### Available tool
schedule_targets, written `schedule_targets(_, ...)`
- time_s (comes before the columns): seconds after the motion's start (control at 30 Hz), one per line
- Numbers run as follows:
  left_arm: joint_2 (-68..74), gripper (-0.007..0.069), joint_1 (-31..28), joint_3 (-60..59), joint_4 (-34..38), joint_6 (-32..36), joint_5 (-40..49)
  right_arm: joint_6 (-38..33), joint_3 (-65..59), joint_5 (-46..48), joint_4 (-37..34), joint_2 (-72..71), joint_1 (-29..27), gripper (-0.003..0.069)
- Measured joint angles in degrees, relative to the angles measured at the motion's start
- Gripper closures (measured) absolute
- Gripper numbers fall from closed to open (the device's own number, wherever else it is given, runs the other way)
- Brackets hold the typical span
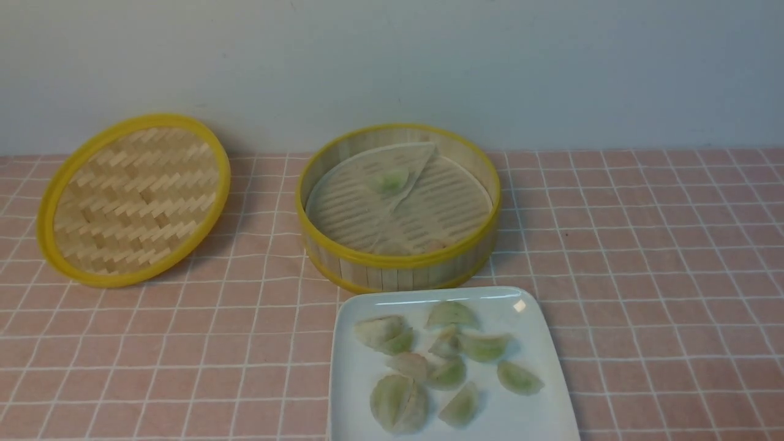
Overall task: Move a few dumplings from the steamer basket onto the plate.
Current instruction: Use the left arm to grab a dumpling from the steamer
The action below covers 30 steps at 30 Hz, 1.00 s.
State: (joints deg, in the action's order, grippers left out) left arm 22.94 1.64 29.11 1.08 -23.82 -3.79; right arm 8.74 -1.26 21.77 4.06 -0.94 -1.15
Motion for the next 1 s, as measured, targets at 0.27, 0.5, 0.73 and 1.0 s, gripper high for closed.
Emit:
schedule_targets(0.27, 35.1, 0.0630, 9.4, 30.1, -12.9, 6.8, 44.8, 0.0, 0.0, 0.0, 0.0, 0.0, 0.0, 0.0673)
schedule_targets(0.5, 58.3, 0.0627, 15.1, 48.6, 4.9, 28.1, 64.7, 0.0, 0.0, 0.0, 0.0, 0.0, 0.0, 0.0673)
schedule_targets(0.73, 80.5, 0.0627, 15.2, 72.4, 17.2, 44.3, 74.3, 0.0, 0.0, 0.0, 0.0, 0.0, 0.0, 0.0673)
schedule_targets(1.0, 100.7, 0.0627, 15.6, 97.4, 16.5, 46.0, 74.4, 0.0, 0.0, 0.0, 0.0, 0.0, 0.0, 0.0673)
